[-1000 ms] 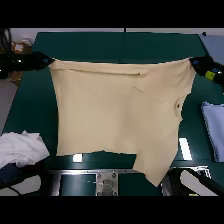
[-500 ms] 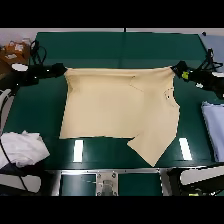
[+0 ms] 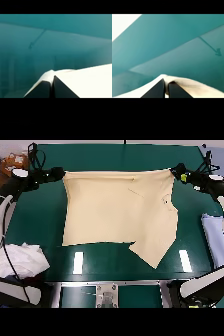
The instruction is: Fold the shirts.
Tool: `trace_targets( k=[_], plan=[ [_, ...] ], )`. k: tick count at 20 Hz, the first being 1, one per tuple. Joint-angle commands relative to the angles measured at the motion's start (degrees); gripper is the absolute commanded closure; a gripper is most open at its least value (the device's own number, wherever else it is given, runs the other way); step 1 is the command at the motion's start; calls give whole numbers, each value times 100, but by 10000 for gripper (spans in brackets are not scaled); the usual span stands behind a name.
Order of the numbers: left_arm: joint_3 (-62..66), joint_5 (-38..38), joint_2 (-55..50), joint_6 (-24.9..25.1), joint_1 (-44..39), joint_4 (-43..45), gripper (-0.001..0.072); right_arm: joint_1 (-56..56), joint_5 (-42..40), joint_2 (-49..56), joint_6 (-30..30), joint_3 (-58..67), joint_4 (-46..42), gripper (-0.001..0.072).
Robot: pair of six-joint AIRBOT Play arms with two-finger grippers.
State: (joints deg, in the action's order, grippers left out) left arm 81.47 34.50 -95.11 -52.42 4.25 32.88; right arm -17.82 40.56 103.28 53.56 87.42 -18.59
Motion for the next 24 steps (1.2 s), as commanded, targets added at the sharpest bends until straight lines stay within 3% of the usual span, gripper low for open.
trace_targets(
  k=[1,3,5,13,23,24],
  plan=[
    [35,802,-37,-455,-2,922,685,-140,870,68,645,83,-1298,690],
    [35,1298,-37,-1010,-4,1709,685,-299,1475,61,1069,83,-2057,690],
    [26,1768,-37,-1272,-4,2107,685,-417,2055,48,1078,83,-2516,691],
    [-640,1777,-39,-1272,-105,2245,685,-404,2406,50,1469,-149,-3606,690],
    [-708,1574,-44,-1377,-326,2210,684,-367,2433,50,1628,-356,-3630,685],
    [-708,1657,-42,-1478,-321,2221,683,-369,2496,48,1729,-332,-3637,633]
  ],
)
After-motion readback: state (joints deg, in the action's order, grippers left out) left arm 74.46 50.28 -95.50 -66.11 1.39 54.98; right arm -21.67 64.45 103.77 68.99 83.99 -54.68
